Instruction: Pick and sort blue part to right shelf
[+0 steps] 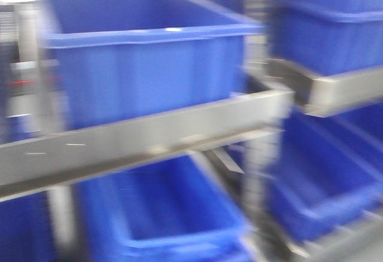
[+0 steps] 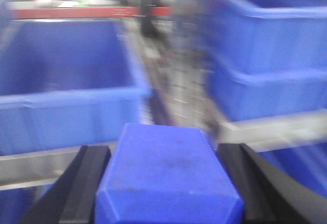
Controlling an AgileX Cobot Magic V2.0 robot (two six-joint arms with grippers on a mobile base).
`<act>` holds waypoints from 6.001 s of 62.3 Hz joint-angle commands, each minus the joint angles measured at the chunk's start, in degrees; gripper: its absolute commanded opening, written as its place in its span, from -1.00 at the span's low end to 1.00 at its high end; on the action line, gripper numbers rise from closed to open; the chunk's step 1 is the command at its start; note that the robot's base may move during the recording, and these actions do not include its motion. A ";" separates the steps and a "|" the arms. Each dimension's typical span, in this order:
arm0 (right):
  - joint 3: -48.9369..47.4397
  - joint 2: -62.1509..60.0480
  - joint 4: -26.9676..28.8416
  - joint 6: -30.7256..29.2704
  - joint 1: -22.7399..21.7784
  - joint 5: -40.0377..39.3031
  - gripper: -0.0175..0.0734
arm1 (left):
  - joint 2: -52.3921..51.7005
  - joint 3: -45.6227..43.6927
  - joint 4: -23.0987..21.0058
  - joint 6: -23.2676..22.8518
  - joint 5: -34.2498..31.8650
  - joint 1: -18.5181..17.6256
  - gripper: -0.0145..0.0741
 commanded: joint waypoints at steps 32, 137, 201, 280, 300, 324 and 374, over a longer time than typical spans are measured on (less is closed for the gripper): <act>-1.46 0.97 -1.47 -0.35 -0.10 -5.09 -0.27 | 1.01 -1.52 0.41 0.07 -5.21 -0.27 0.06; -1.46 0.97 -1.47 -0.35 -0.10 -5.14 -0.27 | 26.51 -14.47 -3.23 -0.10 -12.49 -0.27 0.06; -1.44 0.97 -1.47 -0.35 -0.10 -4.78 -0.27 | 97.60 -49.60 -4.45 -5.74 -16.30 9.30 0.06; -1.44 0.97 -1.47 -0.35 -0.10 -2.03 -0.27 | 83.38 -48.66 -5.35 -5.07 -4.59 8.32 0.12; -4.86 8.77 -1.43 0.02 -0.10 -1.19 -0.27 | 64.29 -30.11 -4.36 -5.07 -9.82 8.32 -0.24; -27.07 40.31 -1.43 0.19 -0.16 10.65 -0.27 | 44.46 -17.28 0.06 -5.07 -14.79 8.32 -0.39; -50.27 87.70 11.26 -16.33 -21.88 8.56 -0.27 | 31.53 -12.01 1.03 -5.07 -14.35 8.32 -0.39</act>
